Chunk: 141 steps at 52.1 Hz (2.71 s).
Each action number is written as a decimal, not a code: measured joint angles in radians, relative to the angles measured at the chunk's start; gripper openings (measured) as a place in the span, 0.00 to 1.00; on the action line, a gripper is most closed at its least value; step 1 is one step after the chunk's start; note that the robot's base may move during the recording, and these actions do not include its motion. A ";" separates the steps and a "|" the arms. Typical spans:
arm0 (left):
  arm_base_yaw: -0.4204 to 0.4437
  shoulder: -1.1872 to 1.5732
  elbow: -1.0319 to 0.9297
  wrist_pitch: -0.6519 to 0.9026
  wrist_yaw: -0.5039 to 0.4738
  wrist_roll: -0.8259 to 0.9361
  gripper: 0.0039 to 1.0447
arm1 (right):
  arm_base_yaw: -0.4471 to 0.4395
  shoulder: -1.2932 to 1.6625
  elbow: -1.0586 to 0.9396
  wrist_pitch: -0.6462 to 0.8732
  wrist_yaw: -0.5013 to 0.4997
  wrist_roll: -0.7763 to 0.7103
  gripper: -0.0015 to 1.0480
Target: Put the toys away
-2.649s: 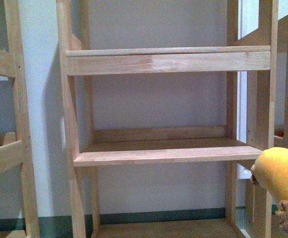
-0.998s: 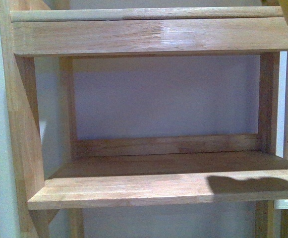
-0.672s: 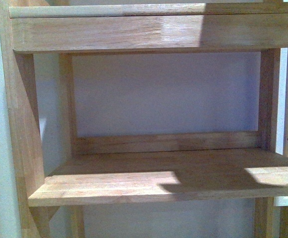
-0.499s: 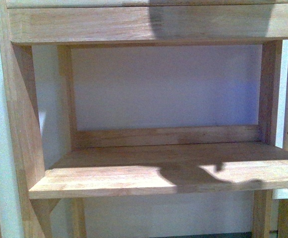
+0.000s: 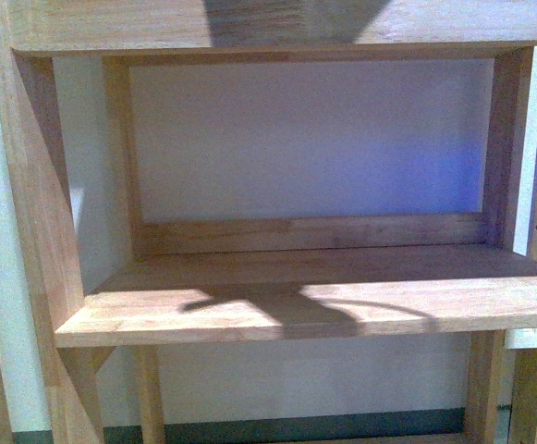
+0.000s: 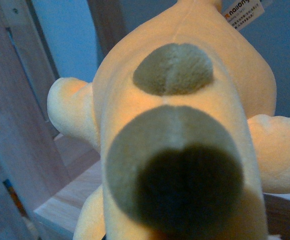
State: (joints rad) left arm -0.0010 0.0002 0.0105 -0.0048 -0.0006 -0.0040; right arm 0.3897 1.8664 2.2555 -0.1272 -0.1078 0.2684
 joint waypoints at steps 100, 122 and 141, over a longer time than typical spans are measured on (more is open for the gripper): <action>0.000 0.000 0.000 0.000 0.000 0.000 0.94 | 0.052 0.140 0.061 0.140 -0.084 0.151 0.94; 0.000 0.000 0.000 0.000 0.000 0.000 0.94 | 0.038 -0.113 -0.117 0.248 -0.020 0.013 0.94; 0.000 0.000 0.000 0.000 0.000 0.000 0.94 | 0.036 -0.624 -0.737 0.408 0.089 -0.223 0.94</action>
State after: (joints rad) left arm -0.0010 0.0002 0.0105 -0.0048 -0.0006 -0.0040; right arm 0.4255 1.2427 1.5181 0.2806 -0.0185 0.0456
